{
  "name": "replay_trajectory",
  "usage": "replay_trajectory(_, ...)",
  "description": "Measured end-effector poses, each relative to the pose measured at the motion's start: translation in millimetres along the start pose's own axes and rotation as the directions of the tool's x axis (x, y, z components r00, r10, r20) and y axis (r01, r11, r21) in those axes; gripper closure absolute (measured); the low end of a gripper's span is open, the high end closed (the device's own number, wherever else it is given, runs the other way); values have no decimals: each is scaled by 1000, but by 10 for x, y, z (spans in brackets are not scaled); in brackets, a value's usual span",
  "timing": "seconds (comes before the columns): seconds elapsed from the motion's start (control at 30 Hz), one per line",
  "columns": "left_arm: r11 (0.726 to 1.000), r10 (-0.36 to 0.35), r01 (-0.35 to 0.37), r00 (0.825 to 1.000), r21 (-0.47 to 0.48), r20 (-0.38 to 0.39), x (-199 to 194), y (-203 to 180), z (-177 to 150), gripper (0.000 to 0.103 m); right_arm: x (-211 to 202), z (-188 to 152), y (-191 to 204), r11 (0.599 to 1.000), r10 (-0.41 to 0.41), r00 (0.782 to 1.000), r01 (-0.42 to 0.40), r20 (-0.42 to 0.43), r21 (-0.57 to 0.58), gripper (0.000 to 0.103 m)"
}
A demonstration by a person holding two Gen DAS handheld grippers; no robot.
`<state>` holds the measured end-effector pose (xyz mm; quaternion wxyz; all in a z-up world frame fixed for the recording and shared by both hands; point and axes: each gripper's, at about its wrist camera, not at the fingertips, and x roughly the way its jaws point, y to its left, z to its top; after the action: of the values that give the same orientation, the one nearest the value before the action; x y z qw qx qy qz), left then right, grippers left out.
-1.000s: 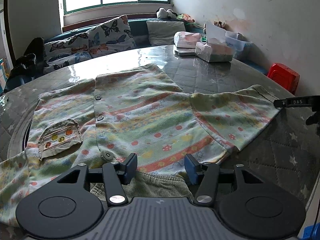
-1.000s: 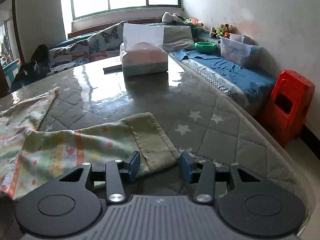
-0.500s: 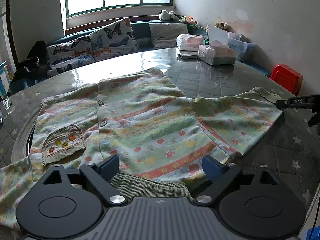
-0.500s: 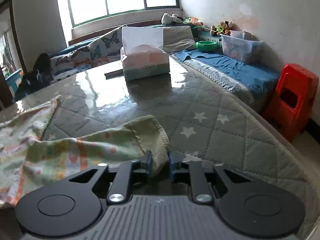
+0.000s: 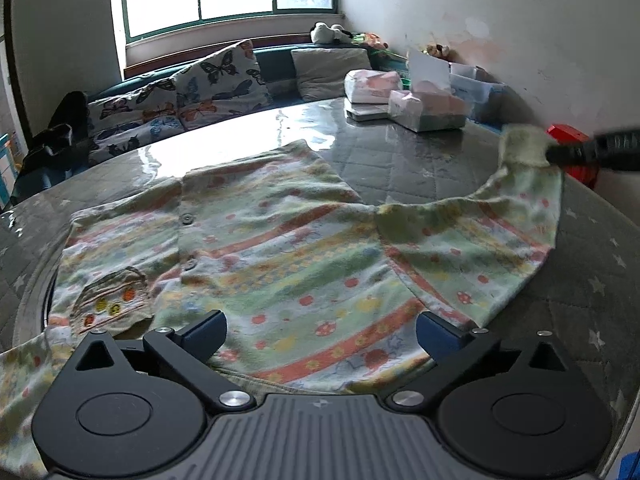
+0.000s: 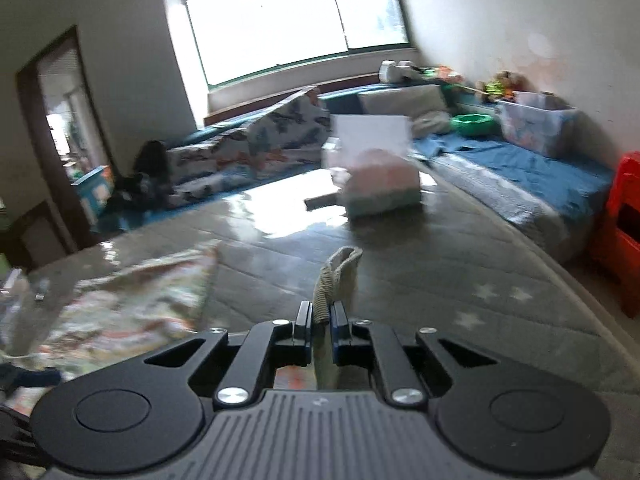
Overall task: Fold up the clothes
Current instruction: 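Grasp the sleeve cuff with the right gripper and fold it over the shirt body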
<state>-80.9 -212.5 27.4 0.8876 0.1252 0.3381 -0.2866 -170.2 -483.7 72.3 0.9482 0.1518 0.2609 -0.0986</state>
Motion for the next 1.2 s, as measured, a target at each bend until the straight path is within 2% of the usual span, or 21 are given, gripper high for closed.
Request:
replay_trajectory(0.2,1000,-6,6,1000,26,0,12,-59,-30,0,3,194,472,988,143,990,-143,-1,-58,95)
replay_trajectory(0.33,1000,1,-1,1000,-13,21,-107,67,-41,0,50,309,832,966,236,971,-237,-23,-106,95)
replay_trajectory(0.5,994,62,-56,996,-89,63,-362,389,-95,0,139,365,1373,922,325,944,-331,-65,-200,95)
replay_trajectory(0.67,974,147,-131,986,-187,75,-574,791,-237,0,273,303,1902,870,402,908,-419,-117,-260,95)
replay_trajectory(0.8,947,208,-185,976,-262,63,-710,1080,-383,0,392,231,2350,823,442,881,-474,-171,-313,95)
replay_trajectory(1.0,913,256,-226,966,-339,46,-865,1356,-587,0,546,19,2870,758,474,843,-537,-254,-369,95)
replay_trajectory(1.13,899,276,-245,961,-363,34,-907,1460,-656,0,670,-149,3016,735,481,818,-572,-314,-365,87)
replay_trajectory(1.2,892,284,-252,958,-375,30,-921,1501,-669,0,655,-188,3038,728,487,813,-580,-320,-366,83)
